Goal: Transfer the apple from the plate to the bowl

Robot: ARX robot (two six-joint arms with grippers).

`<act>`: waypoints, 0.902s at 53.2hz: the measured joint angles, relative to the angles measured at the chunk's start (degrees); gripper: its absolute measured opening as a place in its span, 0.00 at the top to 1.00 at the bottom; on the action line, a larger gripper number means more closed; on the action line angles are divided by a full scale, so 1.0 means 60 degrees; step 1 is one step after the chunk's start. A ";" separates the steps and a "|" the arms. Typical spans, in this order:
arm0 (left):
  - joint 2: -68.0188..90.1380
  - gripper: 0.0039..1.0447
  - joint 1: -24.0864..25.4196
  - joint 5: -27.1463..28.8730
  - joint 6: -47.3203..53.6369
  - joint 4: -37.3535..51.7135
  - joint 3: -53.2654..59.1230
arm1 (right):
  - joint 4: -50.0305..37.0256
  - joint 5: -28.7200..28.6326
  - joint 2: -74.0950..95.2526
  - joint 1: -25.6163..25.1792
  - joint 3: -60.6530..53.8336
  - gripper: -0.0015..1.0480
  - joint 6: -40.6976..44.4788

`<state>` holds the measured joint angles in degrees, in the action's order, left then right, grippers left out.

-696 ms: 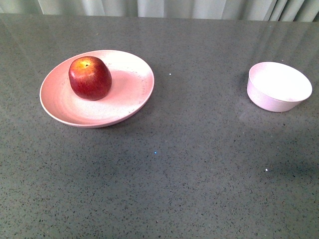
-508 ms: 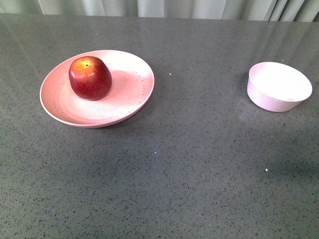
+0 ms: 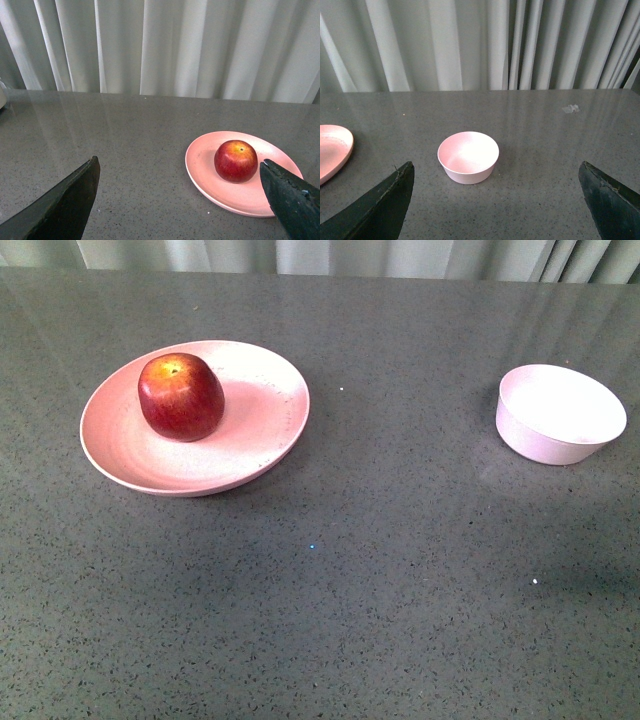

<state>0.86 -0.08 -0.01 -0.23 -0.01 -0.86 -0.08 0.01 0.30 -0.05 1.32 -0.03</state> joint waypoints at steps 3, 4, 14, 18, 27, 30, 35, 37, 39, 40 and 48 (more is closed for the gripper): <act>-0.0004 0.08 0.0000 0.0000 0.0000 0.0000 0.0000 | 0.0000 0.0000 0.0000 0.0000 0.0000 0.09 0.0000; -0.0004 0.08 0.0000 0.0000 -0.0004 0.0000 0.0000 | 0.0000 0.0000 0.0000 0.0000 0.0000 0.09 0.0000; 0.0000 0.08 0.0000 0.0000 0.0000 0.0000 0.0000 | 0.0211 -0.0288 0.0135 -0.0073 0.0069 0.09 -0.0073; -0.0004 0.08 0.0000 -0.0004 0.0000 0.0000 0.0000 | 0.1945 -0.2444 0.2240 -0.1016 0.1024 0.09 -0.0244; 0.0000 0.08 0.0000 0.0000 -0.0004 0.0000 0.0000 | -0.1235 -0.2787 0.6419 -0.1869 0.1792 0.09 0.0240; -0.0004 0.08 0.0000 0.0000 0.0000 0.0000 0.0000 | -0.2838 -0.2681 0.8317 -0.2062 0.2291 0.09 0.0477; 0.0000 0.08 0.0000 0.0000 -0.0004 0.0000 0.0000 | -0.4484 -0.2441 1.1100 -0.2255 0.3279 0.09 0.0492; -0.0004 0.08 0.0000 0.0000 0.0000 0.0000 0.0000 | -0.4929 -0.2422 1.2477 -0.2288 0.3891 0.09 0.0419; 0.0000 0.08 0.0000 0.0000 0.0000 0.0000 0.0000 | -0.5111 -0.2277 1.3526 -0.2277 0.4411 0.09 0.0393; 0.0000 0.08 0.0000 0.0000 0.0000 0.0000 0.0000 | -0.5144 -0.2204 1.3948 -0.2251 0.4634 0.09 0.0368; 0.0000 0.08 0.0000 0.0000 -0.0004 0.0000 0.0000 | -0.5100 -0.1843 1.6305 -0.1934 0.6142 0.09 -0.0127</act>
<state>0.86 -0.08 -0.01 -0.25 -0.01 -0.86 -30.68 -11.05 98.13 -11.66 38.17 -0.80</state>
